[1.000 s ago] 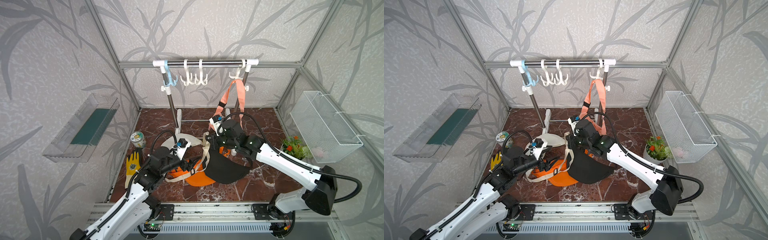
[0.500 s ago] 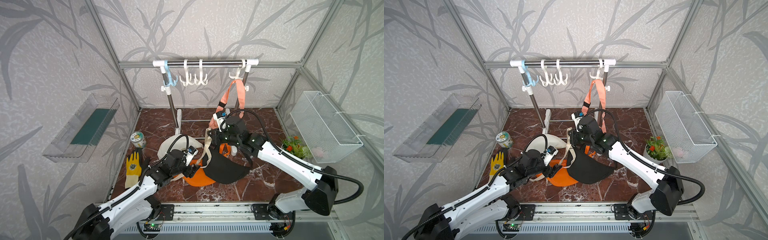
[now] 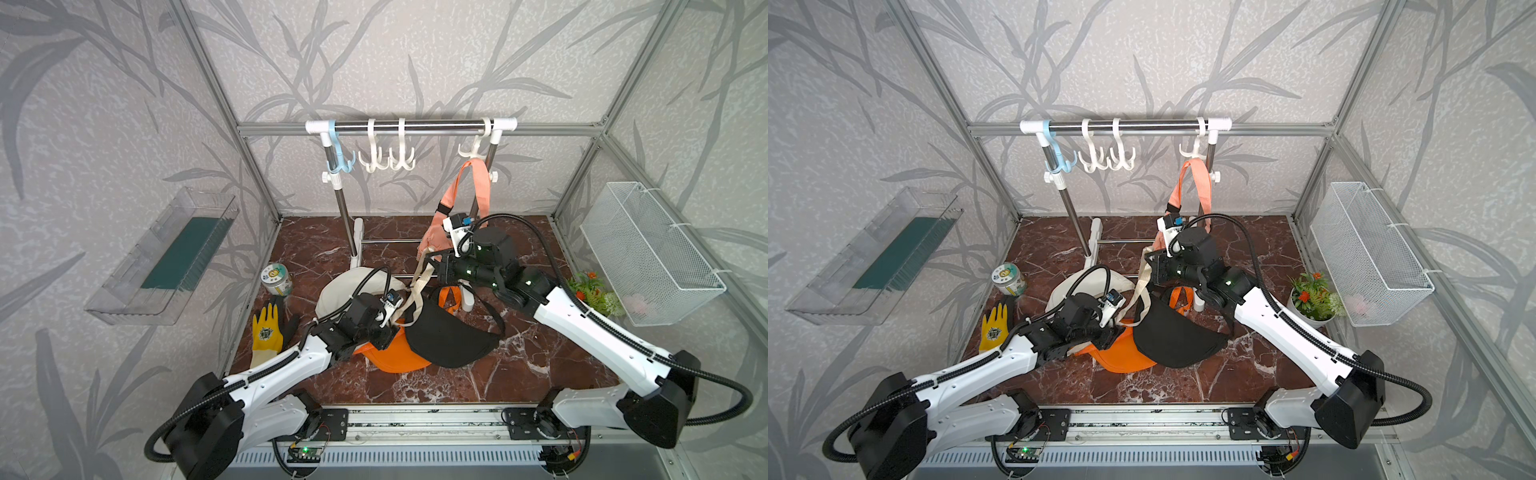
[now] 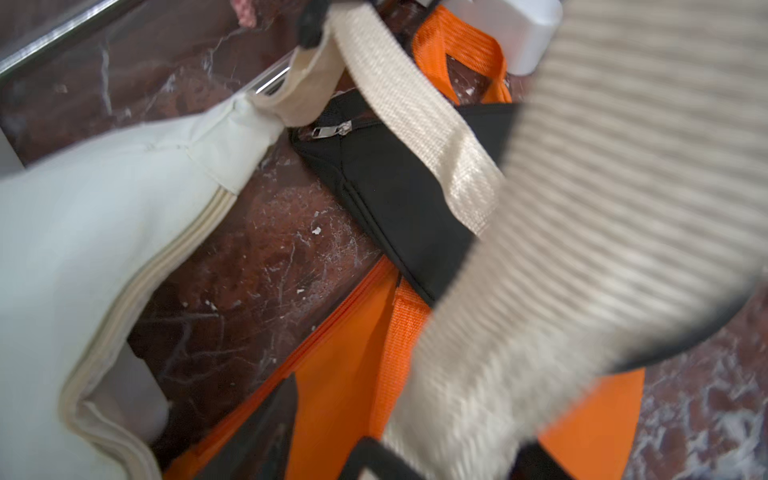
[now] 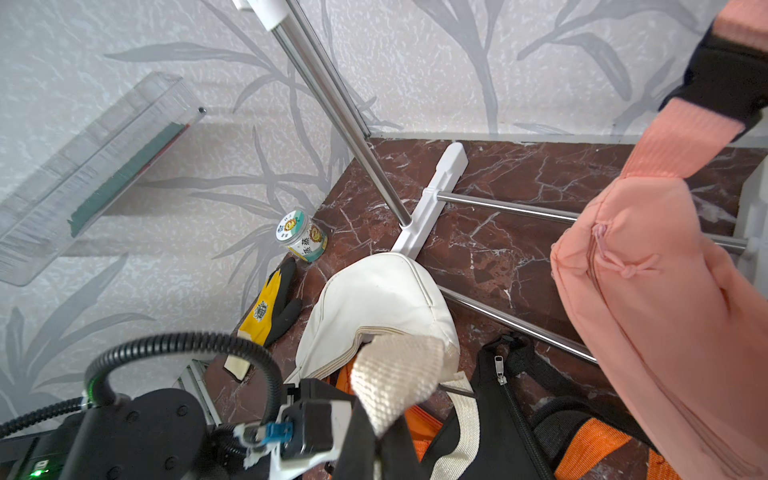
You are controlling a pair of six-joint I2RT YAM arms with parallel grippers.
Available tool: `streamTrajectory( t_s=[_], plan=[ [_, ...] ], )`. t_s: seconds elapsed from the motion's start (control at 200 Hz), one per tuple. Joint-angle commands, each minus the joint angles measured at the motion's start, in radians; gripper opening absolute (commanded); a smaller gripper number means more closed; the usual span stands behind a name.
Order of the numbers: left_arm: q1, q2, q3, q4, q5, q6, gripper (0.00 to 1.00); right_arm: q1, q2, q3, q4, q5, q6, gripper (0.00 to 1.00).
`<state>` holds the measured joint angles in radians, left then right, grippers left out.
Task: Hang the bag on a hook
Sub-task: Pick up the bag from the bag.
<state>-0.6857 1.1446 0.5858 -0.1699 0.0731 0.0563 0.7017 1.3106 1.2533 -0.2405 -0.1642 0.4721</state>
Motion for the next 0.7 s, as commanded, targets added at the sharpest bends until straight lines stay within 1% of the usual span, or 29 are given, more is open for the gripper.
streamTrajectory(
  t_s=[0.0,0.04,0.09,0.17,0.19,0.23,0.27,0.28,0.285,0.34,0.375,0.405,0.435,0.475,0.54,0.625,0.695],
  plan=[
    [-0.003,0.027,0.073,-0.071,-0.113,0.038,0.0,-0.03,-0.05,-0.024,0.014,-0.024,0.011,0.0],
    [-0.003,0.02,0.107,-0.125,-0.168,0.013,0.0,-0.053,-0.06,-0.037,0.007,-0.036,0.018,0.0],
    [0.0,-0.007,0.156,-0.183,-0.191,0.016,0.0,-0.085,-0.073,-0.063,-0.008,-0.053,0.026,0.0],
    [0.004,-0.07,0.215,-0.23,-0.142,0.072,0.0,-0.121,-0.089,-0.117,-0.044,-0.058,-0.007,0.0],
    [0.005,-0.086,0.222,-0.227,-0.126,0.082,0.0,-0.124,-0.09,-0.128,-0.06,-0.057,-0.025,0.02],
    [0.009,-0.119,0.228,-0.206,-0.079,0.102,0.0,-0.128,-0.087,-0.15,-0.086,-0.074,-0.076,0.1],
    [0.015,-0.149,0.234,-0.189,-0.026,0.114,0.0,-0.128,-0.083,-0.17,-0.109,-0.108,-0.137,0.25],
    [0.016,-0.155,0.235,-0.186,-0.012,0.116,0.0,-0.126,-0.085,-0.175,-0.121,-0.124,-0.155,0.32],
    [0.017,-0.157,0.235,-0.184,-0.006,0.117,0.0,-0.126,-0.085,-0.175,-0.121,-0.124,-0.155,0.32],
    [0.037,-0.179,0.247,-0.183,0.062,0.123,0.0,-0.118,-0.105,-0.204,-0.14,-0.169,-0.229,0.54],
    [0.053,-0.186,0.258,-0.194,0.107,0.127,0.0,-0.096,-0.13,-0.227,-0.131,-0.168,-0.276,0.63],
    [0.069,-0.189,0.268,-0.209,0.146,0.129,0.0,-0.068,-0.163,-0.248,-0.126,-0.152,-0.327,0.68],
    [0.084,-0.19,0.279,-0.228,0.187,0.132,0.0,-0.043,-0.186,-0.265,-0.114,-0.144,-0.365,0.7],
    [0.101,-0.192,0.289,-0.249,0.239,0.14,0.0,-0.006,-0.224,-0.307,-0.053,-0.124,-0.406,0.72],
    [0.12,-0.191,0.3,-0.273,0.298,0.148,0.0,0.031,-0.25,-0.337,0.021,-0.135,-0.455,0.76],
    [0.142,-0.187,0.311,-0.293,0.348,0.151,0.0,0.063,-0.22,-0.319,0.078,-0.183,-0.499,0.77],
    [0.156,-0.186,0.324,-0.308,0.383,0.152,0.0,0.119,-0.17,-0.303,0.136,-0.13,-0.546,0.78]
  ],
)
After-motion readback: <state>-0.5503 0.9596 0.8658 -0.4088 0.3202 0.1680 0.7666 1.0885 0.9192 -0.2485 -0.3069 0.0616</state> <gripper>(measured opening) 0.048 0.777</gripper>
